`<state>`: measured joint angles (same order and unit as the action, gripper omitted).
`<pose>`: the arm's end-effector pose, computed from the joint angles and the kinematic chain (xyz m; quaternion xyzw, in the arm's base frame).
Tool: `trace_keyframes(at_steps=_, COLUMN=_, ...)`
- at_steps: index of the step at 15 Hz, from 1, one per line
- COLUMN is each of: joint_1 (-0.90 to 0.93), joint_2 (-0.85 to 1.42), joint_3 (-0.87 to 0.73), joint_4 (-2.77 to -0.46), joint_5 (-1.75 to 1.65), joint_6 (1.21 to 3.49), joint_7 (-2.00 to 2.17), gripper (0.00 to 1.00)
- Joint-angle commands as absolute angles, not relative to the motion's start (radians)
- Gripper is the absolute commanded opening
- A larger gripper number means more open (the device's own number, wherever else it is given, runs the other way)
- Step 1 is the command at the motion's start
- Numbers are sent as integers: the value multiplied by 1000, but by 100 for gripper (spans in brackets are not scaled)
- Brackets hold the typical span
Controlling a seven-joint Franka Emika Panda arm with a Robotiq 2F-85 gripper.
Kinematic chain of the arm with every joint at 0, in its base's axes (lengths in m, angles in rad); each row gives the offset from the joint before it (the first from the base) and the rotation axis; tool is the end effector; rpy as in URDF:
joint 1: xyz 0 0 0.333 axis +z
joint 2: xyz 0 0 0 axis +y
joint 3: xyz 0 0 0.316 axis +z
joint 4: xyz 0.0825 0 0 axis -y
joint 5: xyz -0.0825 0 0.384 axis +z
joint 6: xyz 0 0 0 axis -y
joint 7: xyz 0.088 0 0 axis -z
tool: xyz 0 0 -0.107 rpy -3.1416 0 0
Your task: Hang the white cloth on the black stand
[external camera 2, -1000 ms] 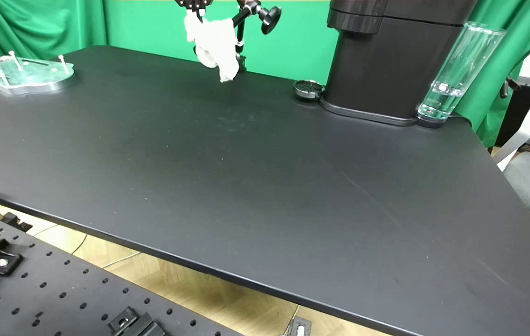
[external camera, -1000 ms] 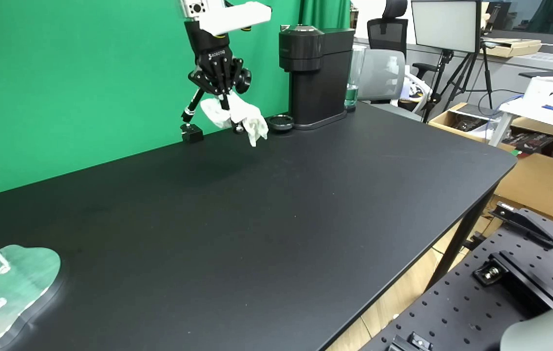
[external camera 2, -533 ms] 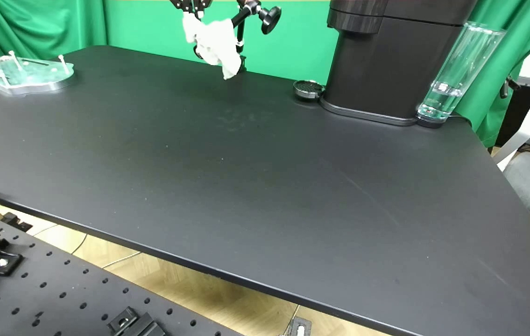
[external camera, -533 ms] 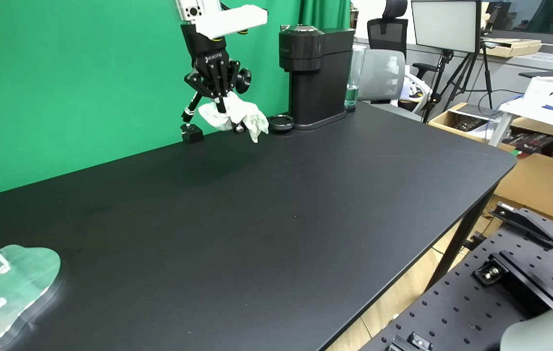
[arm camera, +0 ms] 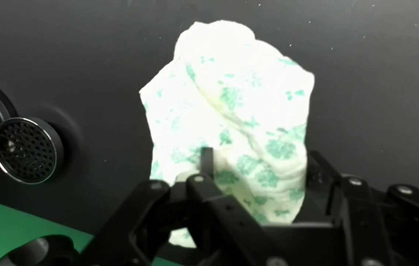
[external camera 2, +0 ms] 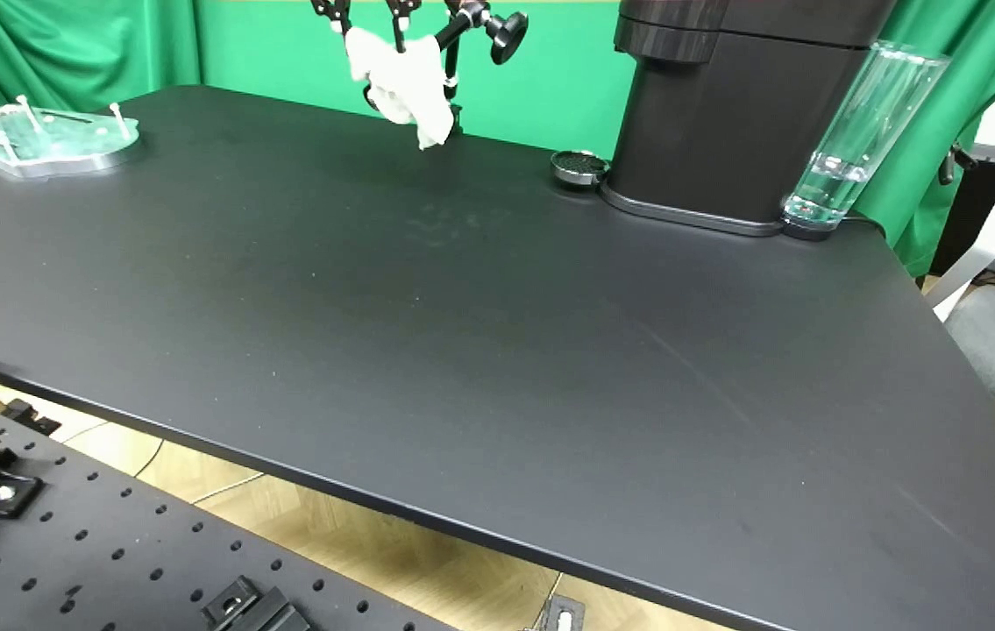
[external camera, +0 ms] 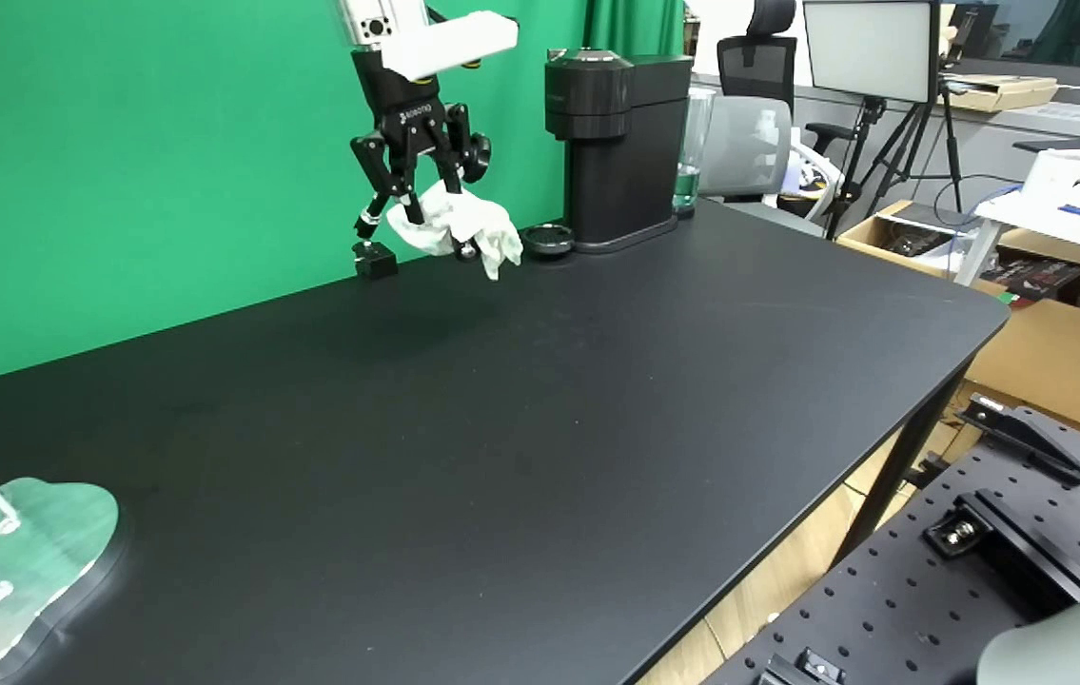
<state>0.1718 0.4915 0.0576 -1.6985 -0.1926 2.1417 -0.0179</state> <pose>0.6509 0.1397 0.3067 0.9824 0.1733 -0.0161 0.0681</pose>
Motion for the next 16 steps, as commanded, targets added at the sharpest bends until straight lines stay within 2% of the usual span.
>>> trace_keyframes(at_steps=1, joint_1=189, joint_2=524, joint_3=42, joint_4=-1610, joint_5=-250, joint_6=2097, joint_7=2, gripper=95)
trace_keyframes(at_steps=2, joint_1=208, joint_2=538, joint_3=44, joint_4=-1554, joint_5=-266, joint_6=2057, joint_7=17, gripper=99)
trace_keyframes(at_steps=5, joint_1=224, joint_2=570, joint_3=58, joint_4=-1431, joint_5=-265, joint_6=1952, joint_7=4, gripper=100)
trace_keyframes(at_steps=13, joint_1=184, joint_2=608, joint_3=92, joint_4=-1087, joint_5=-61, joint_6=1396, joint_7=-51, gripper=100)
trace_keyframes(at_steps=15, joint_1=148, joint_2=582, joint_3=83, joint_4=-1093, joint_5=-62, joint_6=1309, joint_7=-111, gripper=100)
trace_keyframes(at_steps=16, joint_1=176, joint_2=572, joint_3=86, joint_4=-1151, joint_5=-76, joint_6=1394, joint_7=-76, gripper=100)
